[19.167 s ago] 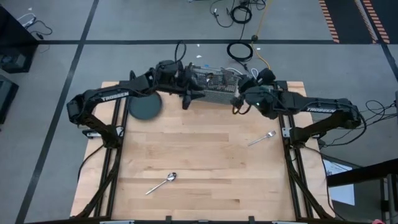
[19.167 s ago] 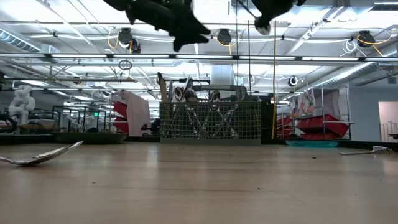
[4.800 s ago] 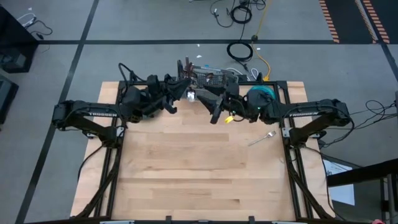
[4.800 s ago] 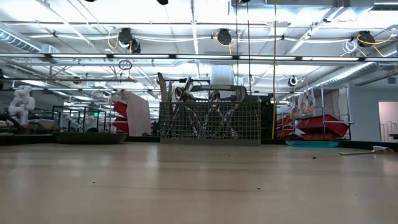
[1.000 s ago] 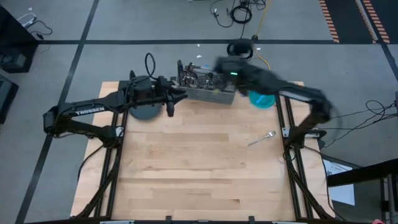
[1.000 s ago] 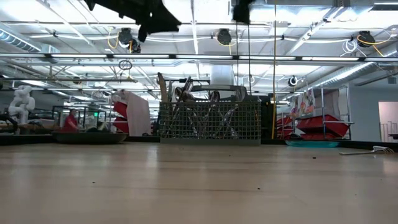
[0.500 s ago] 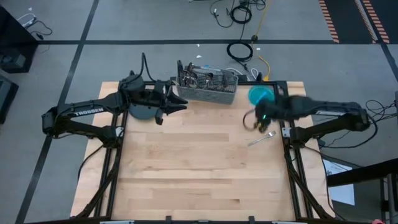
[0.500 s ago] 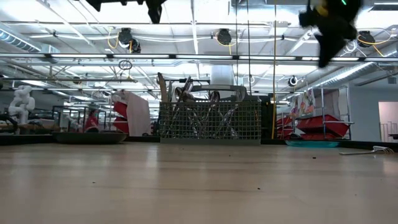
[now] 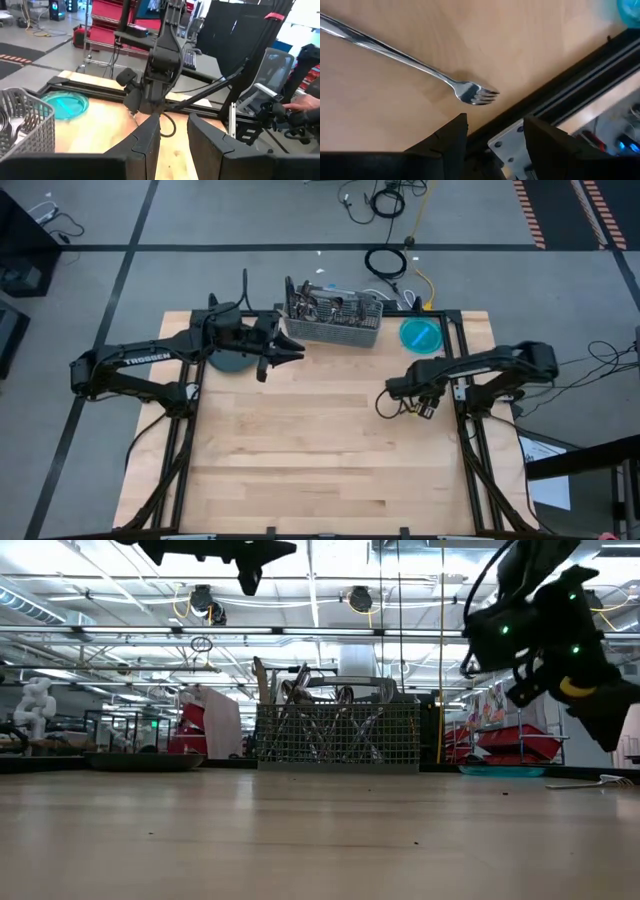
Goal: Sort silverware
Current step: Put the fork into the silverware basket
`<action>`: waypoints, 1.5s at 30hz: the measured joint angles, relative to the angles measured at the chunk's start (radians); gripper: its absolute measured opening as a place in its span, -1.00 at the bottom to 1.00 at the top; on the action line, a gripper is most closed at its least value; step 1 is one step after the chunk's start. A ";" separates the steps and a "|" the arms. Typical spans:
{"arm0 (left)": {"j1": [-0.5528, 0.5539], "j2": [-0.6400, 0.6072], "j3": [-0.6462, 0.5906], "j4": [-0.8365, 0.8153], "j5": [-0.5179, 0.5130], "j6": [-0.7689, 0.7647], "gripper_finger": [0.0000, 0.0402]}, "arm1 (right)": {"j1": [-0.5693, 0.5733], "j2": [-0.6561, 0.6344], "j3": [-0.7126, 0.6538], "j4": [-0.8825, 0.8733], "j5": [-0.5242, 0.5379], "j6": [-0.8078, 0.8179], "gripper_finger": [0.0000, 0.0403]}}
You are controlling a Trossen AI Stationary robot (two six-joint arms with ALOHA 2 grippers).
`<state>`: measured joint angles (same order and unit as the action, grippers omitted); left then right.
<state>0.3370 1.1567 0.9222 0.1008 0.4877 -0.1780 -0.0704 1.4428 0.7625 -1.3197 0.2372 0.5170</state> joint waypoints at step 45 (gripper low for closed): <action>0.001 0.002 0.001 -0.091 -0.125 0.029 -0.48 | 0.003 0.138 0.001 0.228 -0.139 1.017 -0.14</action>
<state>0.3382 1.1591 0.9230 0.0097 0.3629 -0.1486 -0.0677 1.5805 0.7631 -1.0916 0.0983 1.5336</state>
